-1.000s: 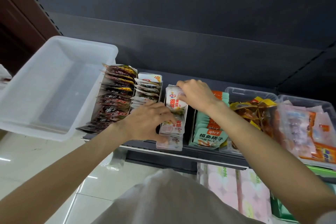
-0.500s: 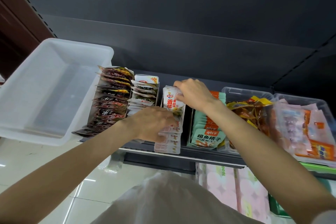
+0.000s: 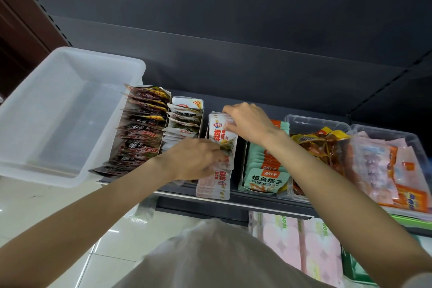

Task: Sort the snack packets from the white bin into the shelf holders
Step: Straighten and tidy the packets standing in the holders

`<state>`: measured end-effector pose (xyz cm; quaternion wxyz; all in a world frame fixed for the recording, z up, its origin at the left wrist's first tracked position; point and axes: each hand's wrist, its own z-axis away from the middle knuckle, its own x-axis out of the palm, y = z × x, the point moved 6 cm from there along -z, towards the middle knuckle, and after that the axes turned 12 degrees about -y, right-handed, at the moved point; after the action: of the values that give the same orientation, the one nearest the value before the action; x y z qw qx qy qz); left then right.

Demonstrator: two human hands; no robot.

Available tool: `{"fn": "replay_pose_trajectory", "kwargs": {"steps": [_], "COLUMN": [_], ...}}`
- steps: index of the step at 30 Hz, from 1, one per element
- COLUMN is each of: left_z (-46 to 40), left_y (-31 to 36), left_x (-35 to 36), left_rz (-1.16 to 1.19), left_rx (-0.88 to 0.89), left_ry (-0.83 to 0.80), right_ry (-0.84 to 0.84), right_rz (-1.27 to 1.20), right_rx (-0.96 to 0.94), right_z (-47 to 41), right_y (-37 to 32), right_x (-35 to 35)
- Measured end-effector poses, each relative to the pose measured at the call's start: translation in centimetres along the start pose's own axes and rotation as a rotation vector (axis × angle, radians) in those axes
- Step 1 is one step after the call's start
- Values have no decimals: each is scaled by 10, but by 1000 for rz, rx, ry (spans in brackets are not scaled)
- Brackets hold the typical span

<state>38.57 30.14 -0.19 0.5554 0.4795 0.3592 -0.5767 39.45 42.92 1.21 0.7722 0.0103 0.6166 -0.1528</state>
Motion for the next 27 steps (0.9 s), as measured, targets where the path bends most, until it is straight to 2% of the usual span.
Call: {"fn": "replay_pose_trajectory", "kwargs": {"steps": [4,7,9,12,15,16,17,18,20,21,22,23,27], "left_z": [-6,-13,-15,-10,4,10,13,16,22,24,25,24,18], "left_y": [-18,-34,-39,-35,-17,-8,2,11,25,27,28,28,7], "left_x": [-15,-34,-40,-44,-49,-47,-41,-31,-1,12,21,24,-2], "left_rz": [6,-62,-22,37,43,81,126,168,153,115,91,77,73], "left_rx": [-142,-256,-273,-244,-147,-77,-10,24,-15,-50,-73,-82,-144], "left_ry": [220,338,398,492,568,526,408,216,-196,-297,-318,-261,82], "right_ry": [-58,-124,-209,-301,-208,-184,-175,-171,-162,-158,-158,-161,-164], "right_rz": [-55,-276,-363,-201,-96,-89,-83,-80,-73,-67,-62,-57,-78], "right_rx": [-18,-29,-28,-34,-32,-32,-31,-30,-34,-39,-41,-42,-36], "right_z": [5,14,19,25,22,21,20,20,19,18,17,16,14], "right_y": [2,5,7,2,-4,-4,-5,-5,-5,-5,-5,-5,-2], "right_x": [-1,-6,-5,0,4,5,5,5,4,3,3,3,4]}}
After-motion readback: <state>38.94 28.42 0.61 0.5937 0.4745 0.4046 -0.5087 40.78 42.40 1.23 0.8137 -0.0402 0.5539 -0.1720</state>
